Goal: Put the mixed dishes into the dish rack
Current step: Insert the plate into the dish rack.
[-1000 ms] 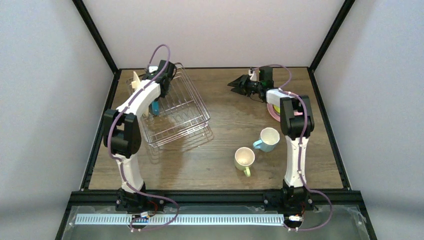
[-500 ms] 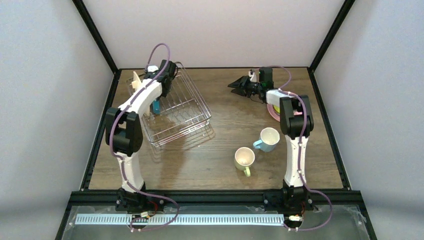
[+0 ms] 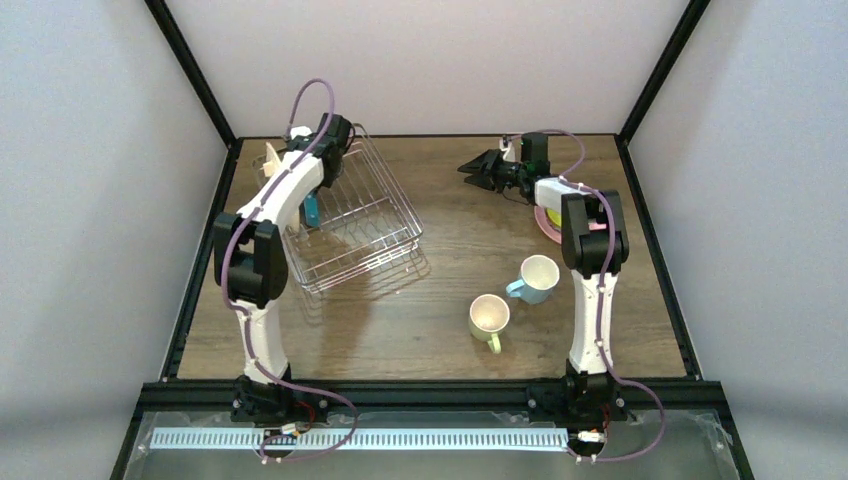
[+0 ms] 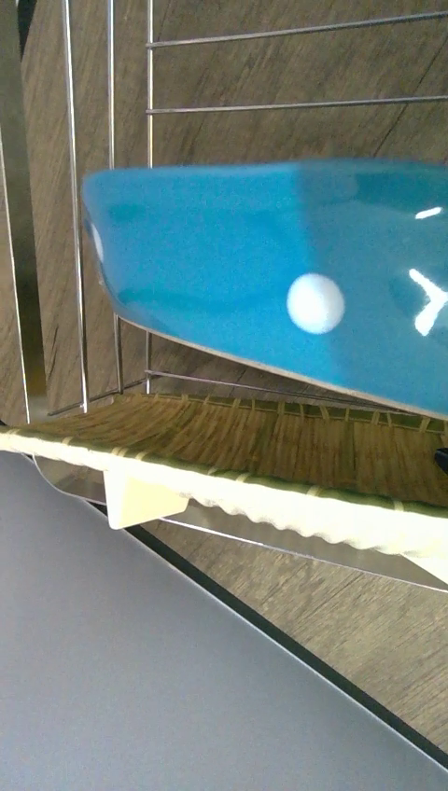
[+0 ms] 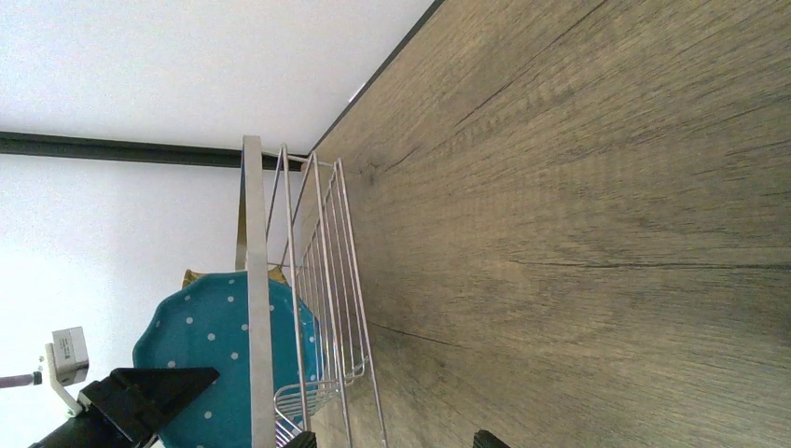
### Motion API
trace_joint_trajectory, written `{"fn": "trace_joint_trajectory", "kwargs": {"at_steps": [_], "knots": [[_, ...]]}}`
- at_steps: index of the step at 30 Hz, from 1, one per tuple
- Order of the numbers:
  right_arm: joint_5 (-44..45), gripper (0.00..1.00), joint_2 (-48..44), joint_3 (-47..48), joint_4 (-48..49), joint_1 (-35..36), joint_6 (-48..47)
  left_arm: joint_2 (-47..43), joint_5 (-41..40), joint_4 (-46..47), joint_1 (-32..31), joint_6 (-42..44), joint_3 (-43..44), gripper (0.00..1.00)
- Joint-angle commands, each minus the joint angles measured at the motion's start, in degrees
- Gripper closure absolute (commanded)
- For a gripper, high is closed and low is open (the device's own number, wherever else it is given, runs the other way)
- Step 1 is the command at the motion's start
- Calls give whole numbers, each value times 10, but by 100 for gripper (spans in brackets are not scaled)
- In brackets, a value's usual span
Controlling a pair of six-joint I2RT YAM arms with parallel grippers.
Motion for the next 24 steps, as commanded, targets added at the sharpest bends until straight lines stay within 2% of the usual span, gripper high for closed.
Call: {"fn": "trace_joint_trajectory", "kwargs": {"at_steps": [1, 5, 9, 17, 21, 24], "knots": [[-4, 5, 11, 10, 3, -2, -9, 2, 7, 6, -1, -37, 35, 27], [-5, 5, 8, 3, 6, -3, -10, 0, 10, -3, -1, -48, 34, 29], [-6, 4, 7, 0, 8, -2, -7, -3, 15, -10, -1, -60, 23, 39], [-5, 4, 4, -6, 12, -3, -7, -31, 19, -2, -2, -90, -34, 40], [-5, 4, 0, -13, 16, -2, -5, -40, 14, -4, -2, -106, -47, 46], [-4, 5, -2, -17, 19, -3, -4, -43, 9, -4, -2, -118, -45, 46]]}}
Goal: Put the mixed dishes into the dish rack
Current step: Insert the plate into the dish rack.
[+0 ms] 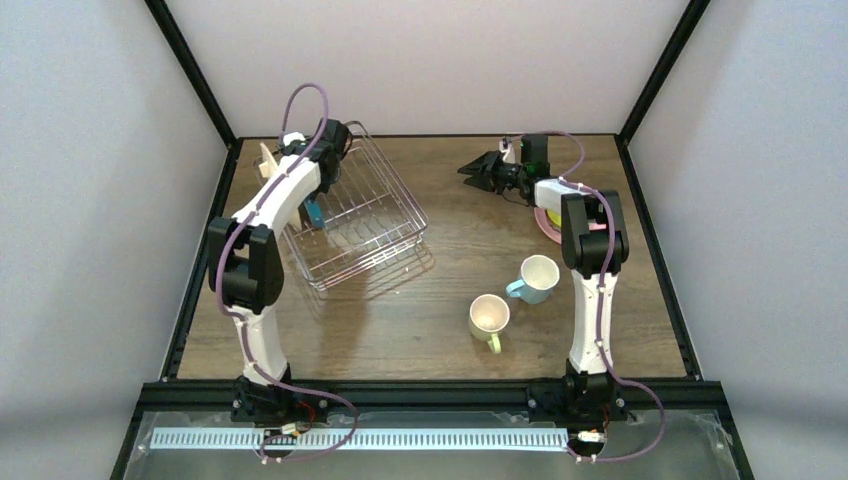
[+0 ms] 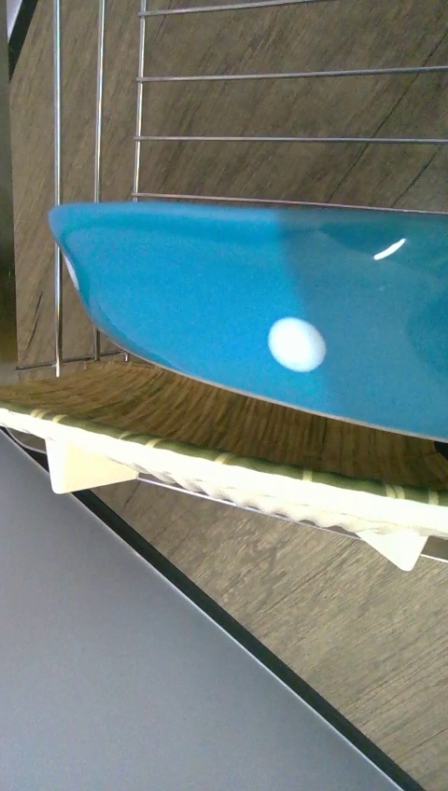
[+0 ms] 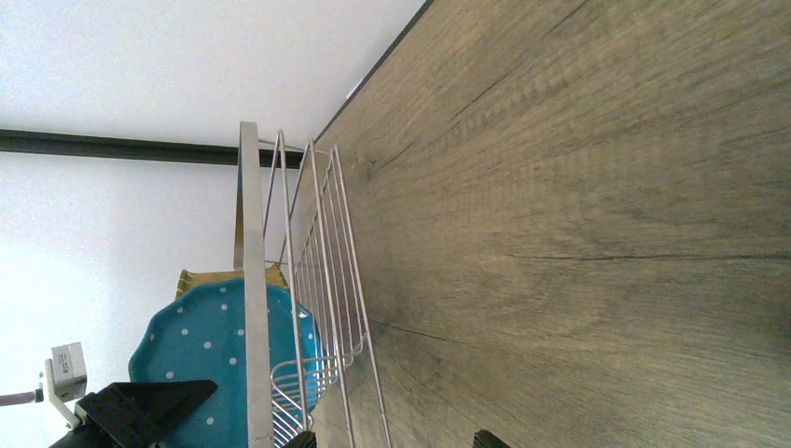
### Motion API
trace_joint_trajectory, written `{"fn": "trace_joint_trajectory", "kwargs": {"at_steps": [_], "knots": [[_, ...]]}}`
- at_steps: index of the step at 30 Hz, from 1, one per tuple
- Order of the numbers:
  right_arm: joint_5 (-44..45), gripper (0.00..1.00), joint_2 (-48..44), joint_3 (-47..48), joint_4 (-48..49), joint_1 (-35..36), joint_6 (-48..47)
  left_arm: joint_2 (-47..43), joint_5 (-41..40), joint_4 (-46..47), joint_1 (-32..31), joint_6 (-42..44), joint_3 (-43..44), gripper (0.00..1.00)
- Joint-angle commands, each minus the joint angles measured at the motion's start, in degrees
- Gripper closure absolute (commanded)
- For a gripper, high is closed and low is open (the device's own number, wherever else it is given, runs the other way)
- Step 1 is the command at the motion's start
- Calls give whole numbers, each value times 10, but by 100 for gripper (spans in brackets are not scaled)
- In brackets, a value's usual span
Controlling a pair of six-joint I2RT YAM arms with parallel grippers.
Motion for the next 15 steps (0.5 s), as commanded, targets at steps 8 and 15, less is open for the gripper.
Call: {"fn": "trace_joint_trajectory", "kwargs": {"at_steps": [8, 15], "knots": [[0, 5, -1, -12, 20, -1, -1, 1, -1, -9, -4, -100, 16, 46], [-3, 5, 0, -8, 20, -1, -3, 7, 6, -16, -4, -124, 20, 40]]}}
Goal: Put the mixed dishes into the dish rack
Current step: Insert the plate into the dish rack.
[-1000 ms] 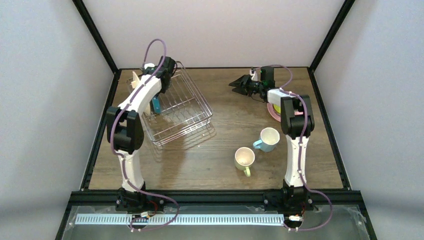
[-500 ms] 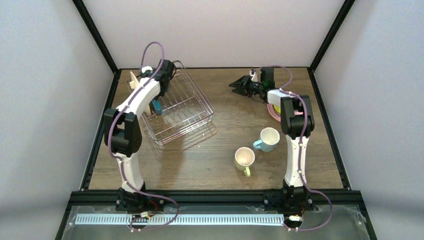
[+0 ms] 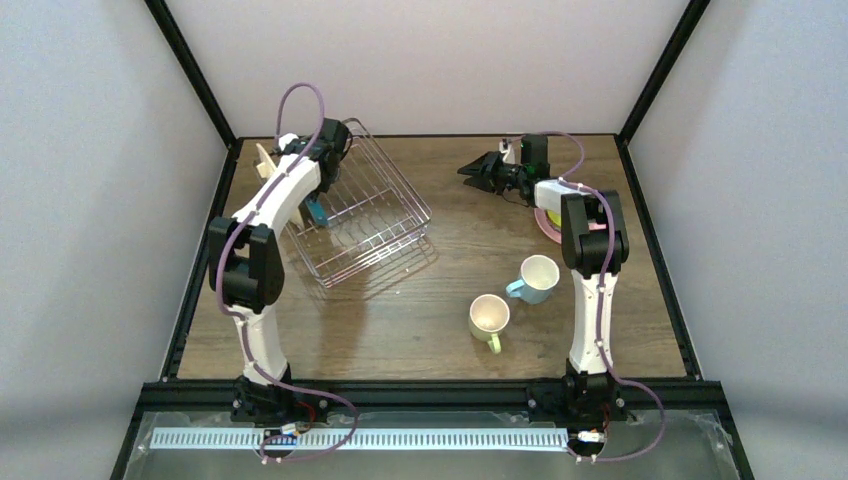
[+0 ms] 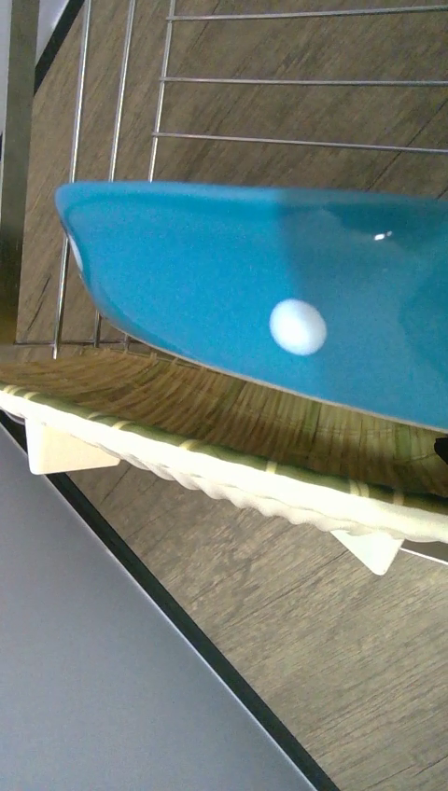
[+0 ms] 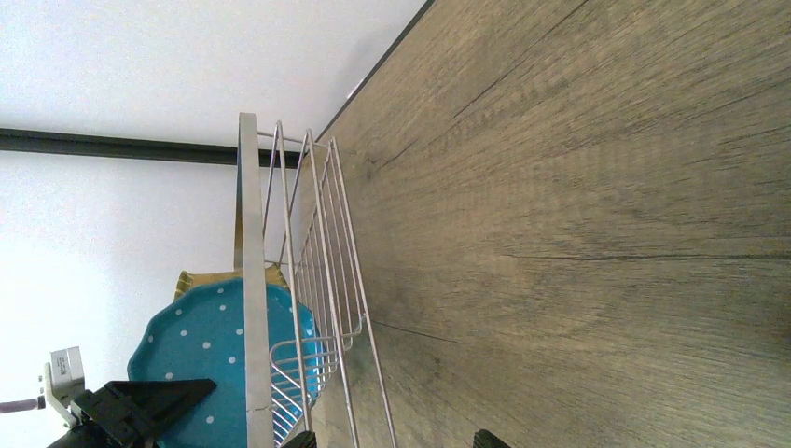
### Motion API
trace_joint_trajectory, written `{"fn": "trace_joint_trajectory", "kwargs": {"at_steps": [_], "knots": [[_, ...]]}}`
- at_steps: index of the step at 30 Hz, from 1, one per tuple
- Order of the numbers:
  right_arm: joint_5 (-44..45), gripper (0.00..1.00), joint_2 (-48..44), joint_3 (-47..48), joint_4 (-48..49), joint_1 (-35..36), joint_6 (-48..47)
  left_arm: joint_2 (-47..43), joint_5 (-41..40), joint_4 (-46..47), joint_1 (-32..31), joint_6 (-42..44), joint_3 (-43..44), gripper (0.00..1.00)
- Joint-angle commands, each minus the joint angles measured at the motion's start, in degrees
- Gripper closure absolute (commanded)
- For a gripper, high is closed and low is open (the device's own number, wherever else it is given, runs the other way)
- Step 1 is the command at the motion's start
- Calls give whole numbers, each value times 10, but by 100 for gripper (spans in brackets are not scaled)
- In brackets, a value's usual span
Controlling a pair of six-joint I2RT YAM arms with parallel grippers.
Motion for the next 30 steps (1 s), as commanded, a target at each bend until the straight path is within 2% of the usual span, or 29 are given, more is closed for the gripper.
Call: {"fn": "trace_joint_trajectory", "kwargs": {"at_steps": [1, 6, 16, 30], "knots": [[-4, 5, 0, 2, 11, 0, -3, 3, 6, -3, -5, -51, 13, 39], [-3, 4, 7, 38, -32, 8, -28, -4, 6, -4, -12, -54, 16, 35], [9, 5, 12, 71, -92, 40, -58, -18, 1, -9, -20, -50, 26, 34], [37, 5, -7, 46, -102, 118, -63, -58, -1, -3, -21, -32, 7, 33]]}}
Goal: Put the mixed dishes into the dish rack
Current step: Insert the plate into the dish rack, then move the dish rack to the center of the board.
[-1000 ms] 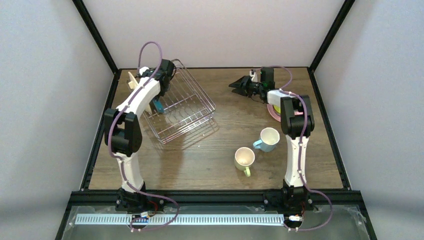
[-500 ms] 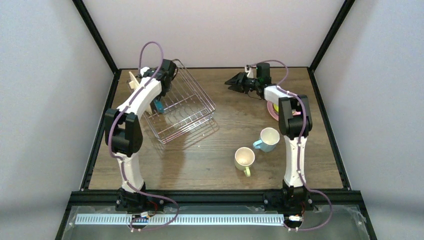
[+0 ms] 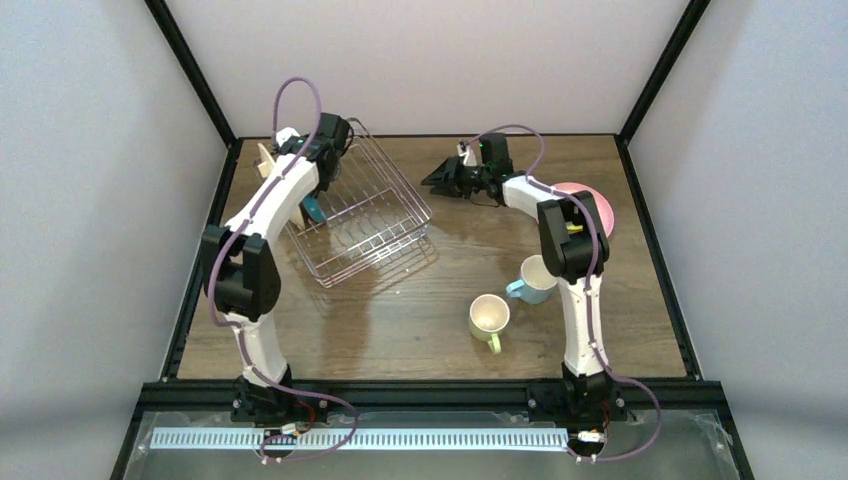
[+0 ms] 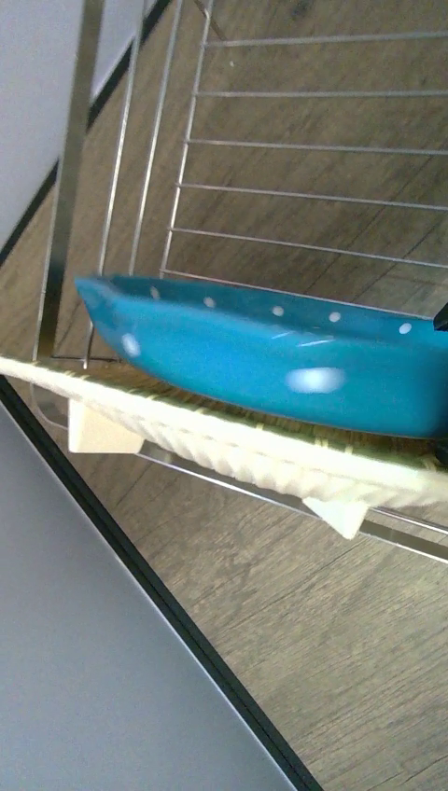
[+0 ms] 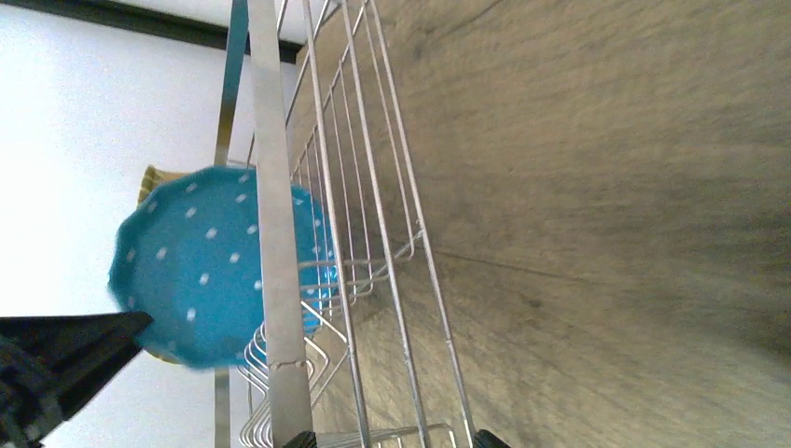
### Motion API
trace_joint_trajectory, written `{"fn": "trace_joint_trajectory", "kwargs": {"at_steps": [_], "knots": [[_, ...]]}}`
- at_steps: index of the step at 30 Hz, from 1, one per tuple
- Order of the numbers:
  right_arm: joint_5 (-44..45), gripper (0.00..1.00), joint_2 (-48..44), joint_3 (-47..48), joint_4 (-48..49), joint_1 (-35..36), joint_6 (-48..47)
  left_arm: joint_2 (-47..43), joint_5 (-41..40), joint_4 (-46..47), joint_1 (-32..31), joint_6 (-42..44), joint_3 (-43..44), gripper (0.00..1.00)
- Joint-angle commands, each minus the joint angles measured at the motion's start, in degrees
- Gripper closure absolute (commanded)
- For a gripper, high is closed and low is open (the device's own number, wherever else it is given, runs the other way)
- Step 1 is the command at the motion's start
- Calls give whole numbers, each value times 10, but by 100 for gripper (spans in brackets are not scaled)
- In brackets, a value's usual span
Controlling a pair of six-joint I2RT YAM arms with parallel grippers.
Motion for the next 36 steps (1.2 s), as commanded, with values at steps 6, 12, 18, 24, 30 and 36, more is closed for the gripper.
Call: {"fn": "trace_joint_trajectory", "kwargs": {"at_steps": [6, 12, 18, 24, 30, 36], "knots": [[29, 5, -26, -34, 5, 45, -2, -49, 3, 19, -6, 10, -15, 33], [41, 5, -44, -59, 17, 55, 6, -64, 10, 33, -6, 17, -38, 33], [47, 5, -57, -75, 19, 61, 8, -77, 22, 38, -9, 25, -40, 33], [56, 5, -72, -97, 15, 77, 5, -81, 35, 45, -24, 49, -42, 33], [71, 5, -95, -126, 13, 96, 4, -82, 52, 51, -45, 75, -50, 33], [84, 5, -118, -158, 13, 117, 3, -86, 65, 62, -68, 91, -83, 33]]}}
